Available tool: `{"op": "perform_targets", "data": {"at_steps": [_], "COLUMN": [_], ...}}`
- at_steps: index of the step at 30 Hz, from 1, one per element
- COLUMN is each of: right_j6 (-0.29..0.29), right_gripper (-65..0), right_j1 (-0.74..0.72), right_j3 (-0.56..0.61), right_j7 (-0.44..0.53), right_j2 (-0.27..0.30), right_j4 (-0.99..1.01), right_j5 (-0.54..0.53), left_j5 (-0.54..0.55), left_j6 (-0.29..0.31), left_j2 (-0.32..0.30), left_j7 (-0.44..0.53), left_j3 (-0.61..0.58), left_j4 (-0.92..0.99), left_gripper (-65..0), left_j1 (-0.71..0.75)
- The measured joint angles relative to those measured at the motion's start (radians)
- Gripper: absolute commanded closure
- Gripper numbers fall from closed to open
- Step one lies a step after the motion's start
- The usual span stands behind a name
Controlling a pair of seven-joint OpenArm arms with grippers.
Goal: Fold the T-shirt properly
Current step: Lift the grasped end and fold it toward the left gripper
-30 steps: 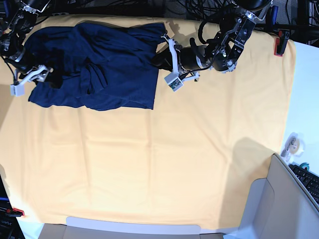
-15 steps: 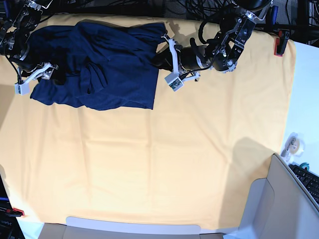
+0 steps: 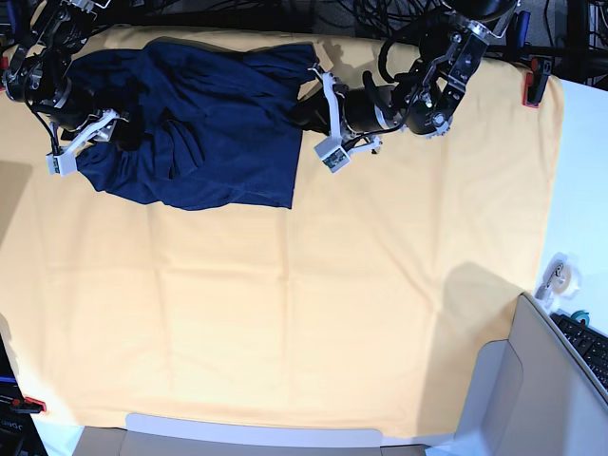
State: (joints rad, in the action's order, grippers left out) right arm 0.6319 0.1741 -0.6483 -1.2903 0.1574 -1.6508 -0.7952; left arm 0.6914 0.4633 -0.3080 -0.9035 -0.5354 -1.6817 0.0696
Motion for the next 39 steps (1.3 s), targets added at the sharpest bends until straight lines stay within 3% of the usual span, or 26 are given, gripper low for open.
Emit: {"op": "perform_targets", "data": {"at_steps": [5, 9, 15, 21, 22, 26, 28, 34, 39], "right_j6": [-0.007, -0.008, -0.01, -0.017, -0.031, -0.182, -0.225, -0.233, -0.233], "right_gripper": [0.0, 0.0, 0.0, 0.0, 0.0, 0.0, 0.0, 0.0, 0.0], "right_j1": [0.0, 0.006, 0.023, 0.011, 0.006, -0.024, -0.039, -0.052, -0.05], "right_j3": [0.0, 0.004, 0.01, 0.184, 0.222, 0.379, 0.422, 0.548, 0.661], "right_j7": [-0.012, -0.024, -0.035, -0.042, -0.042, -0.035, -0.029, 0.003, 0.021], "right_j2": [-0.001, -0.003, -0.055, -0.112, -0.12, -0.195, -0.226, -0.263, -0.258], "right_j4": [0.003, -0.034, -0.285, -0.359, -0.359, -0.356, -0.354, -0.336, -0.323], "right_j5": [0.007, 0.016, 0.007, 0.022, 0.022, 0.032, 0.089, 0.304, 0.398], "left_j5": [0.0, 0.0, 0.0, 0.003, 0.002, 0.002, 0.004, 0.011, 0.011], "left_j6": [0.0, 0.0, 0.0, 0.0, 0.0, 0.0, 0.0, 0.0, 0.0], "left_j2": [0.0, 0.0, -0.015, -0.019, -0.019, -0.02, -0.031, -0.031, -0.031], "left_j7": [0.0, 0.0, 0.0, 0.007, 0.007, 0.007, 0.013, 0.015, 0.015], "left_j3": [0.0, 0.0, 0.0, 0.002, 0.002, 0.002, 0.002, 0.002, 0.002], "left_j4": [0.0, 0.0, 0.0, -0.001, -0.001, -0.002, -0.007, -0.008, -0.008], "left_gripper": [-5.8, -5.8, -5.7, -5.7, -5.7, -5.7, -5.7, -5.7, -5.7], "left_j1": [0.0, 0.0, 0.002, 0.011, 0.011, 0.011, 0.027, 0.032, 0.032]}}
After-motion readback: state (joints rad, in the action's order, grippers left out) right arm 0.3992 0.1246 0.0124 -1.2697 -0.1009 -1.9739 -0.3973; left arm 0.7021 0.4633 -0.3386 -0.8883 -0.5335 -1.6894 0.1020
